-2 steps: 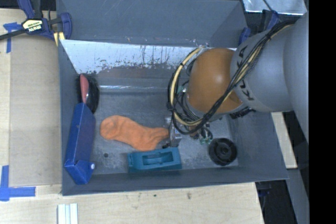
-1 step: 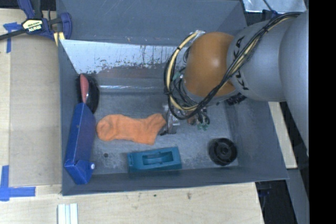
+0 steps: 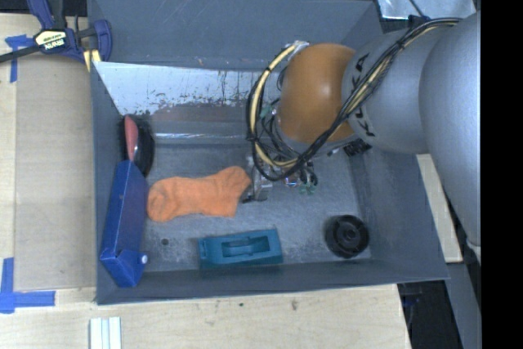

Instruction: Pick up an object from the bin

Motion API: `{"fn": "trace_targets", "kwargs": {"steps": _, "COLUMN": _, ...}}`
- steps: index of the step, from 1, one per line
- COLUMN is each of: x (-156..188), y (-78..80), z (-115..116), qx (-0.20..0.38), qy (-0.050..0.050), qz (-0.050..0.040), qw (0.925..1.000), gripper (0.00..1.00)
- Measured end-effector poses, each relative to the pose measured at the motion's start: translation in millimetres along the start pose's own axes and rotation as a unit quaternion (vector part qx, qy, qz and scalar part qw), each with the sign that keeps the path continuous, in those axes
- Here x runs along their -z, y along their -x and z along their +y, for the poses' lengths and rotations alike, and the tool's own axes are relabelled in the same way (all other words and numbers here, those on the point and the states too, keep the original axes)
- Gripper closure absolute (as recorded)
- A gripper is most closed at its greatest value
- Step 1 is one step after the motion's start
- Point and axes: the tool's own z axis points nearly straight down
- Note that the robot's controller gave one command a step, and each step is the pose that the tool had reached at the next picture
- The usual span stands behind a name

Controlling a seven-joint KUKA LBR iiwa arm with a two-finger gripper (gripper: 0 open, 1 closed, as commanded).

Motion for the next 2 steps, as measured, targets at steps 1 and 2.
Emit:
{"fn": "trace_targets", "kwargs": {"steps": 1, "x": 36.8, "y": -36.7, "z": -3.2, "qx": 0.019, "qy": 0.000, "qz": 0.0039, "qw": 0.9998, "gripper": 1.00}}
{"fn": "trace_targets", "kwargs": {"steps": 2, "x": 36.9, "y": -36.7, "z": -3.1, "qx": 0.019, "qy": 0.000, "qz": 0.0039, "qw": 0.9998, "gripper": 0.00}}
